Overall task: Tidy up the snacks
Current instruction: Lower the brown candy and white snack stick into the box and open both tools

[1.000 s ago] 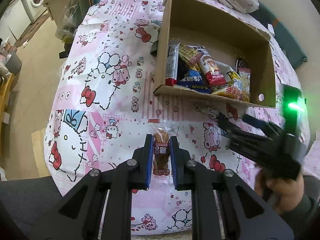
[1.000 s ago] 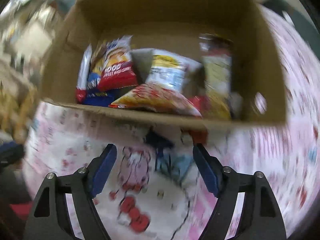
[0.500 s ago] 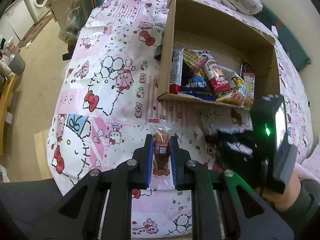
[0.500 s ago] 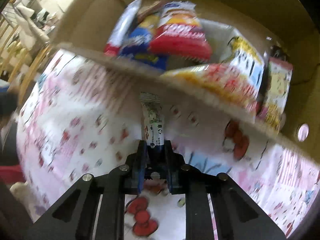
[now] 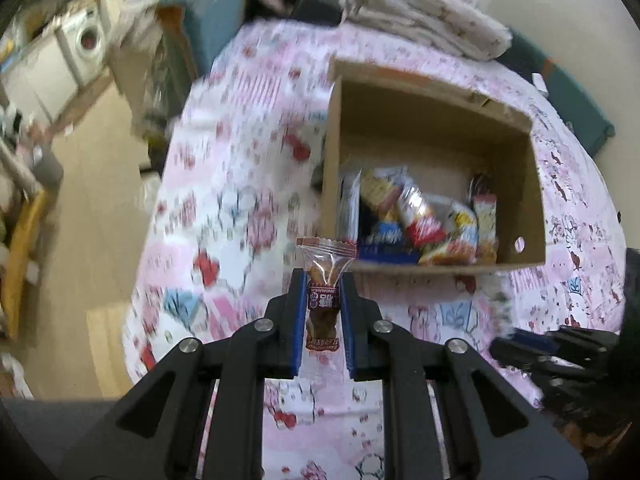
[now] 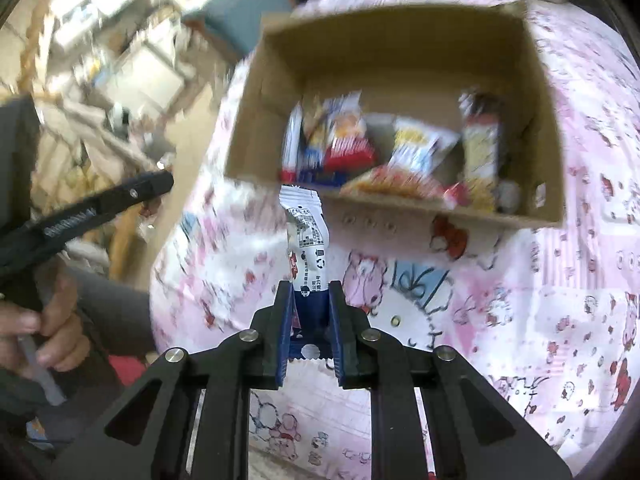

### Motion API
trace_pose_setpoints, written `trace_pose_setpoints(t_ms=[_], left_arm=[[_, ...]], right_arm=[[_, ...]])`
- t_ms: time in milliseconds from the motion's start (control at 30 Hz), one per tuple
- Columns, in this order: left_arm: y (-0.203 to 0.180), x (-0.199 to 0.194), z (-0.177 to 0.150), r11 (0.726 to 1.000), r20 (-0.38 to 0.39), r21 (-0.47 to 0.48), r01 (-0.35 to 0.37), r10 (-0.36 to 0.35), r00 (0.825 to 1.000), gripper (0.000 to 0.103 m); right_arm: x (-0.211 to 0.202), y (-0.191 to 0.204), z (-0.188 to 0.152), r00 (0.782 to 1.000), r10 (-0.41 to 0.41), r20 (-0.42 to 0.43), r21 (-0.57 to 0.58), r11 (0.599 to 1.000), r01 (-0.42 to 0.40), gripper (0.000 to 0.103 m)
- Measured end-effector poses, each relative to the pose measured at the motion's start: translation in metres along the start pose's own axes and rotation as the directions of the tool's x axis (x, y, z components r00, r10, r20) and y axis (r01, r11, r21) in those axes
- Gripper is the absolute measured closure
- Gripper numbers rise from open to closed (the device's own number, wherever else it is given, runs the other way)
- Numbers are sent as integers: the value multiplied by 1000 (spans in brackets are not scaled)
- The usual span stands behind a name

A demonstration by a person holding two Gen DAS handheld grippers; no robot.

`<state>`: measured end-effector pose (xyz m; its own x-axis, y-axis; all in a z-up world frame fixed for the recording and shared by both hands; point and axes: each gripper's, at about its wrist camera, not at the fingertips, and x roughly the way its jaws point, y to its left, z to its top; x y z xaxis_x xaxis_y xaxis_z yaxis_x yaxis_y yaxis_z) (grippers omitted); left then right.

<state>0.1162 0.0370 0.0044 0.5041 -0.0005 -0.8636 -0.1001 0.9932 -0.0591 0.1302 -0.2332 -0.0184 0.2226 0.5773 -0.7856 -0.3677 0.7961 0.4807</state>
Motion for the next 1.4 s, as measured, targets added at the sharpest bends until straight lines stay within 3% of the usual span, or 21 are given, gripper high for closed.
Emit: trace_pose_setpoints(t_ms=[133, 333, 467, 633, 867, 967, 1000, 1033, 1067, 1100, 1133, 1233, 1400], left_arm=[[-15, -5, 22, 999, 44, 48, 12, -14, 999, 90], [-35, 19, 47, 994, 28, 75, 79, -81, 996, 90], [-50, 44, 59, 992, 6, 93, 80, -81, 997, 90], [-59, 67, 66, 992, -10, 95, 80, -80, 997, 90], [-59, 89, 66, 994, -31, 82, 74, -72, 997, 87], [-58, 95, 65, 996, -28, 74, 45, -43, 999, 80], [-58, 96, 65, 997, -39, 63, 52, -49, 998, 69], [-57, 96, 64, 997, -43, 54, 56, -54, 998, 51], [-56, 94, 64, 998, -38, 41, 52, -51, 998, 41], [-55, 90, 64, 999, -25, 34, 42, -42, 999, 23], [-55, 86, 63, 999, -6, 32, 28, -28, 1000, 13], [-58, 74, 60, 998, 23, 55, 7, -9, 1000, 12], [-51, 39, 58, 999, 121, 50, -10, 4, 993, 12]], right_arm=[[-12, -24, 11, 991, 4, 135, 106, 994, -18, 85], [-13, -52, 36, 966, -42, 256, 241, 970, -22, 85], [-2, -77, 54, 970, -68, 234, 297, 955, -4, 85], [23, -94, 54, 978, -39, 204, 361, 932, -38, 84], [39, -79, 59, 985, -36, 170, 330, 944, -22, 81], [37, -75, 61, 982, -39, 183, 313, 950, -21, 73], [35, -74, 61, 981, -46, 187, 310, 951, -14, 58], [34, -73, 61, 980, -52, 190, 311, 950, -9, 32], [31, -72, 60, 978, -61, 199, 315, 949, -5, 23], [29, -72, 60, 976, -64, 210, 313, 950, -5, 14], [25, -69, 61, 972, -67, 223, 300, 954, -3, 14], [16, -62, 62, 966, -78, 247, 268, 963, 10, 12], [-10, -35, 54, 916, -216, 338, 189, 969, 159, 0]])
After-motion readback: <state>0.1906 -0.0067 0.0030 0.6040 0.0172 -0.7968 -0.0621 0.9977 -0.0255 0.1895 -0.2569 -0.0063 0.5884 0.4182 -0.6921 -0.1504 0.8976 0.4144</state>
